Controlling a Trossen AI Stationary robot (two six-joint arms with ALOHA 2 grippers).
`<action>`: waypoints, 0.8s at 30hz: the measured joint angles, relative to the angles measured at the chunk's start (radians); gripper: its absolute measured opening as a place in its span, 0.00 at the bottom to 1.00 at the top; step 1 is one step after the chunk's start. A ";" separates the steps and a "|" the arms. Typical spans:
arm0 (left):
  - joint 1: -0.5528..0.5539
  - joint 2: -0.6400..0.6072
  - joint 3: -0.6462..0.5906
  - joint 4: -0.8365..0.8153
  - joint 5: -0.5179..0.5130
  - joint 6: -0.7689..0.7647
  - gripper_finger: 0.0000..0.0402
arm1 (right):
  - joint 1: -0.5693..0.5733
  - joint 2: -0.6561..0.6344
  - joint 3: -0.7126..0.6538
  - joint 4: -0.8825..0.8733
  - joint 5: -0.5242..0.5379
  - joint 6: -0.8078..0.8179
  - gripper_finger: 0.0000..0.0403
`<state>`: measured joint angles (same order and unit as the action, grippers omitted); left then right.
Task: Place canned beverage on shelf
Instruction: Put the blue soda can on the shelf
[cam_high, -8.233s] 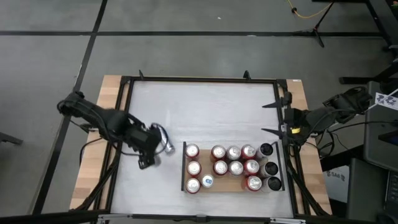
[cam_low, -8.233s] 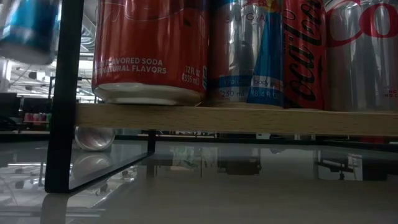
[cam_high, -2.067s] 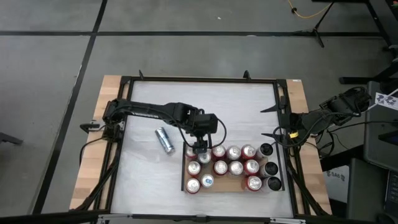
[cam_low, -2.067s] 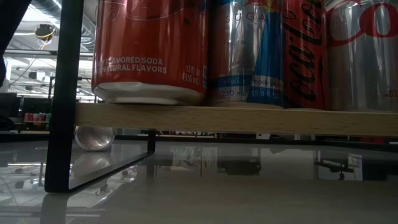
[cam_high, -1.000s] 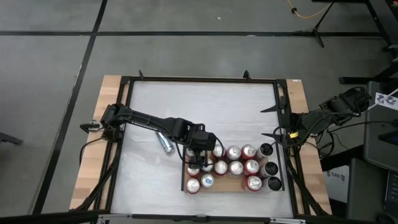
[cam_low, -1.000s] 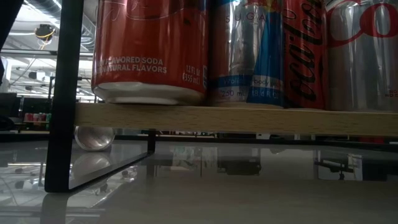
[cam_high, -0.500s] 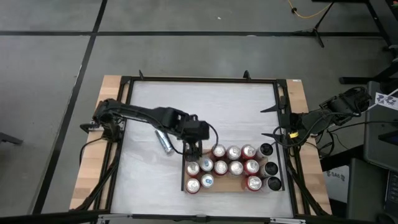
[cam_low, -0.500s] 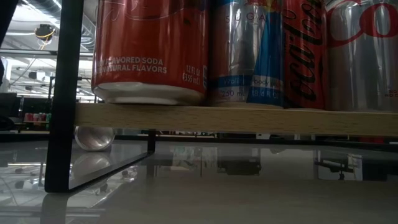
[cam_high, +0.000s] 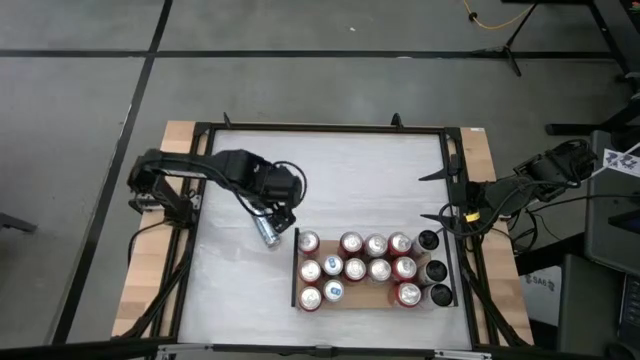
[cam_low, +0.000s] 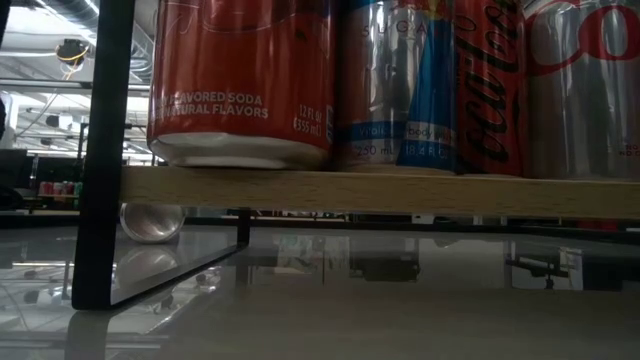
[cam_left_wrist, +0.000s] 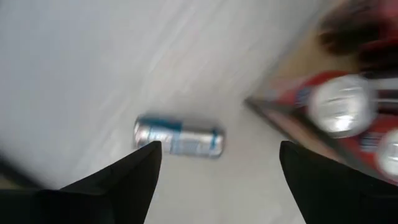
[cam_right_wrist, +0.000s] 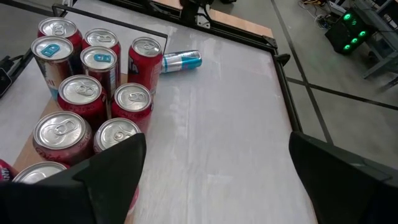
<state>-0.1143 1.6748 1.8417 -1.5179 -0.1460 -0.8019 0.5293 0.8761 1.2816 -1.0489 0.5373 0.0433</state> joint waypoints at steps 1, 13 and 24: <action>-0.003 -0.003 -0.020 -0.018 -0.002 -0.042 0.80 | 0.000 0.000 0.000 0.000 0.000 0.000 0.96; -0.013 -0.171 -0.489 0.159 0.071 -0.516 0.80 | 0.000 0.000 0.000 0.000 0.000 0.000 0.96; 0.014 -0.237 -0.762 0.342 -0.042 -0.872 0.79 | 0.000 0.000 0.000 0.000 0.000 0.000 0.96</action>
<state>-0.1001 1.4374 1.0793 -1.1759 -0.1879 -1.6734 0.5294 0.8761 1.2816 -1.0492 0.5373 0.0433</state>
